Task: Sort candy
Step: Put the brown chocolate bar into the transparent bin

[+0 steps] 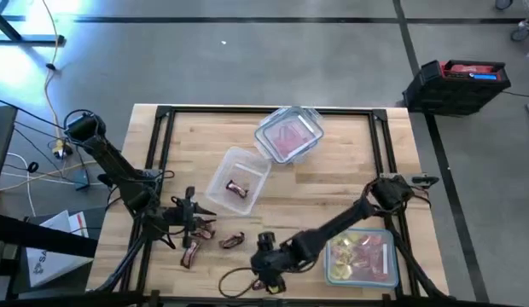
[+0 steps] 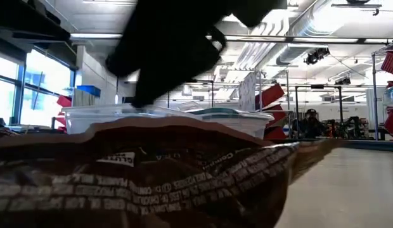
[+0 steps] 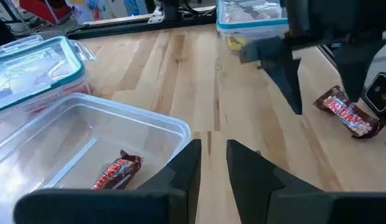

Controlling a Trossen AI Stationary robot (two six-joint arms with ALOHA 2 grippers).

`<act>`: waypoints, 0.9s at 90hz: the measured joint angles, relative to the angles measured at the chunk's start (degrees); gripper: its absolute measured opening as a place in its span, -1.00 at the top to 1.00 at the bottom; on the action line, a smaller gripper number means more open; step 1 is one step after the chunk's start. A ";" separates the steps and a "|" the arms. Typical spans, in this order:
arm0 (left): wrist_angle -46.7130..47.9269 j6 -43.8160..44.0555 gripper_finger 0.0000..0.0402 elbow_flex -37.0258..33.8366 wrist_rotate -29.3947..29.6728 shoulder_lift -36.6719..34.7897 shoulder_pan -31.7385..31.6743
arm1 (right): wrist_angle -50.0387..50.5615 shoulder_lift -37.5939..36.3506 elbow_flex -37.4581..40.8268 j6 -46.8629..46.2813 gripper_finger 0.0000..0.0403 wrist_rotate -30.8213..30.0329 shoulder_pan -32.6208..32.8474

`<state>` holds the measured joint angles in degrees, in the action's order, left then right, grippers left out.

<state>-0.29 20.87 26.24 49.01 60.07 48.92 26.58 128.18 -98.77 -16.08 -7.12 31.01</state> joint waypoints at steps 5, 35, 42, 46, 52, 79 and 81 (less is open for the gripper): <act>0.00 0.06 0.70 0.00 -0.02 0.00 -0.38 | -0.76 -0.04 0.71 -1.65 -0.64 1.55 0.22; -1.31 1.86 0.70 0.00 -3.93 0.02 -0.98 | -1.11 0.36 2.21 -1.29 -0.64 4.37 1.11; -1.31 2.91 0.70 0.00 -4.98 0.02 -0.96 | -1.55 1.09 2.21 -0.07 -0.64 4.33 1.08; -1.31 3.13 0.70 0.00 -5.35 0.02 -0.96 | -1.29 1.54 2.22 1.51 -0.64 4.39 1.06; -1.31 3.82 0.70 0.00 -5.80 0.06 -0.96 | -1.95 2.75 2.20 3.11 -0.64 4.57 1.05; -1.00 5.00 0.70 0.00 -6.03 0.24 -0.96 | -3.76 4.67 2.02 2.84 -0.50 3.30 -0.19; -0.96 5.00 0.70 0.00 -6.05 0.24 -0.96 | -4.21 4.70 2.04 2.92 -0.46 3.36 -0.34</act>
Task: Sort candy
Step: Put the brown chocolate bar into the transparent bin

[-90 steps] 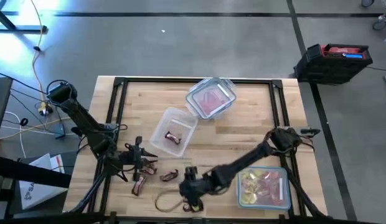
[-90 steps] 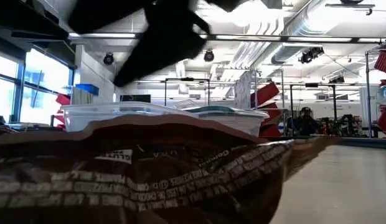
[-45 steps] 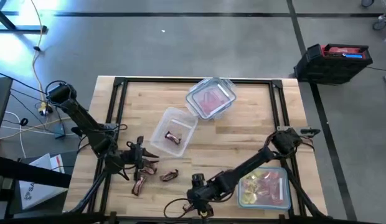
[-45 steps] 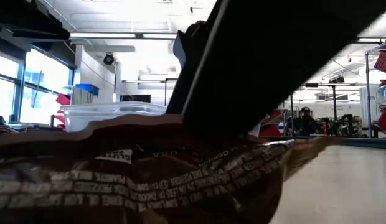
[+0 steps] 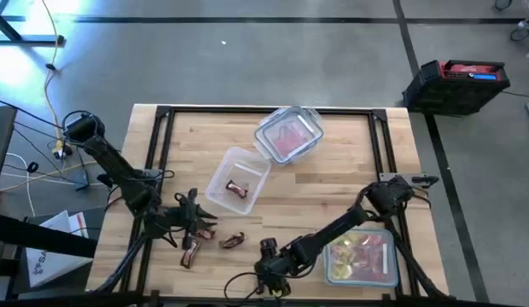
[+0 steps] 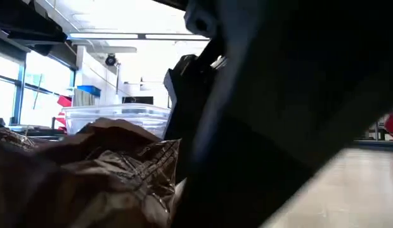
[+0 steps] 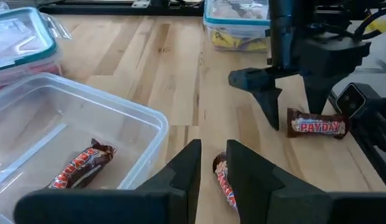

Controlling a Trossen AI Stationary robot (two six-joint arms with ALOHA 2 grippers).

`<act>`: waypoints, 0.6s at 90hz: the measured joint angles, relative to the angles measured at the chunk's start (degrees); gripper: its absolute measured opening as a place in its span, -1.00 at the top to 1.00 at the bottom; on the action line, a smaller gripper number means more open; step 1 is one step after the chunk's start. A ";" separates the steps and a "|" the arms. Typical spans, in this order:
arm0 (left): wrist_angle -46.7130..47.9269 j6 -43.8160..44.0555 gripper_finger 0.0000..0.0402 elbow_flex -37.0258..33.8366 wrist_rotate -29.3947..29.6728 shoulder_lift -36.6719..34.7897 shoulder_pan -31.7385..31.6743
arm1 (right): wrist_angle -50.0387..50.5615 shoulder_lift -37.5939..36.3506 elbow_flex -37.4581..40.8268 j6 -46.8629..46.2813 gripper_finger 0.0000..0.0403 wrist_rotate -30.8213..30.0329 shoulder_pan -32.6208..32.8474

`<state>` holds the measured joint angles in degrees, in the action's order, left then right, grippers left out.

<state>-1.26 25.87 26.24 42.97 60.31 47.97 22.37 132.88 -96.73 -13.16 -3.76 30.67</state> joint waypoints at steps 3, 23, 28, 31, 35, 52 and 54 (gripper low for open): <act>-0.02 0.00 0.70 0.00 0.00 0.00 0.00 | -0.52 0.08 -0.06 0.21 -0.41 0.31 -0.21; 0.09 0.00 0.70 0.00 0.02 0.00 0.00 | -1.68 0.35 -0.70 1.64 -0.10 0.78 -0.56; 0.07 0.00 0.70 0.00 0.02 0.00 0.00 | -1.68 0.35 -0.70 1.57 -0.06 0.79 -0.60; 0.09 0.00 0.70 0.00 0.02 0.00 0.00 | -1.68 0.35 -0.70 1.30 -0.04 0.77 -0.63; 0.09 0.00 0.70 0.00 0.02 0.00 0.00 | -1.68 0.35 -0.72 -0.41 -0.01 0.77 -0.68; 0.09 0.02 0.70 0.00 0.03 0.00 0.00 | 2.30 -1.06 -0.81 -20.46 0.02 5.08 -2.24; 0.07 0.02 0.70 0.00 0.04 0.00 0.00 | 3.13 -1.36 -0.81 -22.74 0.02 6.51 -2.62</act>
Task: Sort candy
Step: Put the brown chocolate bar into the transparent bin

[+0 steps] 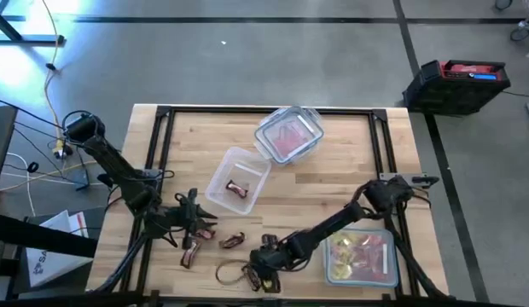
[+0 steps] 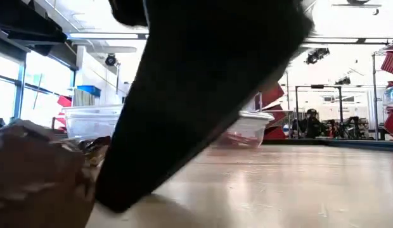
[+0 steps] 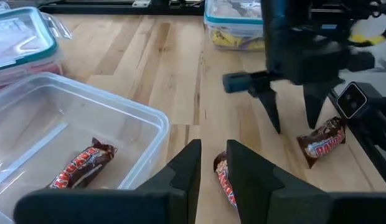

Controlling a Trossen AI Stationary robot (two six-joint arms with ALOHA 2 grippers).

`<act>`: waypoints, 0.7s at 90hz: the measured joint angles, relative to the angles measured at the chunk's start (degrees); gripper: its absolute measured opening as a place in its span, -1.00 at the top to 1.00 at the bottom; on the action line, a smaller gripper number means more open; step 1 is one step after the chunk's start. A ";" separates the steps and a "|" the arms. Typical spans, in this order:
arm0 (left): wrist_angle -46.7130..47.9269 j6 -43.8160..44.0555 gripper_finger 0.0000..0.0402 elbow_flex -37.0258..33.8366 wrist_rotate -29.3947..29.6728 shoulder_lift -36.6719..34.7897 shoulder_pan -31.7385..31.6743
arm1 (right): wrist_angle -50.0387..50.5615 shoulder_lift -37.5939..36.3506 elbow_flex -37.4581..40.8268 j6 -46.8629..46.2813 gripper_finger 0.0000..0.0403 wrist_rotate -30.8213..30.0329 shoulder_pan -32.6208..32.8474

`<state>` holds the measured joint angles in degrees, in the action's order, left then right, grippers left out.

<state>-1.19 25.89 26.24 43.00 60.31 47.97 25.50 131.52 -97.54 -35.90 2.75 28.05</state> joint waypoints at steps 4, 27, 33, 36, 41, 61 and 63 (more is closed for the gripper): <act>-0.03 0.00 0.70 0.00 0.00 0.00 0.00 | 0.77 -0.55 0.00 -3.23 0.02 2.42 -0.62; -0.22 0.46 0.70 0.00 0.02 0.02 0.00 | -9.80 -1.51 -1.01 -15.47 0.02 9.95 -1.14; -0.14 0.47 0.70 0.00 -0.06 0.02 0.00 | -11.36 -1.18 -1.01 -14.89 0.02 10.23 -0.74; -0.14 0.47 0.70 0.00 -0.08 0.02 0.00 | -11.31 -0.80 -1.01 -13.57 0.02 9.89 -0.55; -0.14 0.43 0.70 0.00 -0.06 0.03 -0.01 | -10.52 -0.44 -1.00 -11.16 0.02 9.17 -0.39; -0.03 0.39 0.70 0.00 -0.46 0.11 -0.02 | -11.36 0.17 -0.98 -3.76 0.02 4.25 0.27; -0.02 0.37 0.70 0.00 -0.49 0.14 -0.02 | -11.60 0.17 -0.98 -3.06 0.02 3.94 0.43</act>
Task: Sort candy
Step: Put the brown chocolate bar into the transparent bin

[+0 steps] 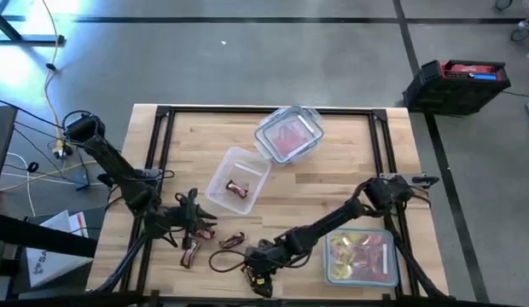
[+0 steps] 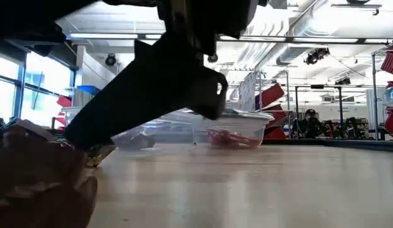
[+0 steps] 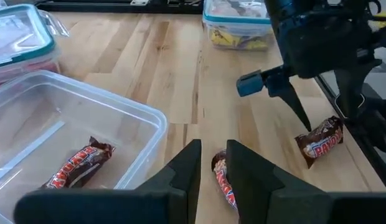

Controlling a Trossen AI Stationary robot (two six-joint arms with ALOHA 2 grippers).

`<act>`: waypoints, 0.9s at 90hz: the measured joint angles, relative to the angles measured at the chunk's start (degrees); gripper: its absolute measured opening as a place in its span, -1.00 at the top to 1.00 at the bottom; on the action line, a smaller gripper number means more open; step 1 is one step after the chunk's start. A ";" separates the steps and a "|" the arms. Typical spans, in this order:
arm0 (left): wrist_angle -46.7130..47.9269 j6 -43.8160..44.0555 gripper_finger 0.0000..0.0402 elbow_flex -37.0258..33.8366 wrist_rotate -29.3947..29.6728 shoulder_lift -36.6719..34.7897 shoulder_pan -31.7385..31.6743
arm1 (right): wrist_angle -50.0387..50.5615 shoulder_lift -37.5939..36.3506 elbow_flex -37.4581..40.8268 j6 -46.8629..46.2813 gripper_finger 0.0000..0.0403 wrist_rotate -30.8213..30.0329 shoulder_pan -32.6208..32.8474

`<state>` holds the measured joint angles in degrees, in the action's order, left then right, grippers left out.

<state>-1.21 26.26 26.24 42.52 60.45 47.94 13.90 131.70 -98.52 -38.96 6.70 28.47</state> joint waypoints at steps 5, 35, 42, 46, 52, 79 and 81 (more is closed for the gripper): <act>0.11 -0.33 0.70 0.00 0.01 0.01 0.00 | -1.18 0.00 0.00 0.82 0.02 -0.59 0.35; 0.05 -1.37 0.70 0.00 -4.51 0.01 0.11 | 1.52 0.07 -3.75 -4.39 0.02 -7.65 3.11; 0.01 -0.87 0.70 0.00 -5.65 0.01 0.13 | 4.62 0.20 -7.36 -4.53 0.02 -9.99 3.86; 0.04 -0.46 0.70 0.00 -6.26 0.02 0.13 | 6.75 0.34 -9.63 -4.54 0.02 -11.57 4.24; 0.02 0.27 0.70 0.00 -7.09 0.14 0.19 | 10.17 0.71 -13.10 -4.40 0.02 -13.88 4.89; -0.13 3.66 0.70 0.00 -10.02 2.12 0.44 | 20.17 8.54 -22.83 -2.15 0.02 -24.09 6.97; -0.33 3.69 0.70 0.00 -10.02 2.30 0.47 | 20.21 9.22 -23.19 -2.27 0.02 -24.75 6.95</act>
<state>-1.53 29.95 26.24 32.49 62.75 48.41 34.11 140.92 -121.71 -41.23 -18.05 35.43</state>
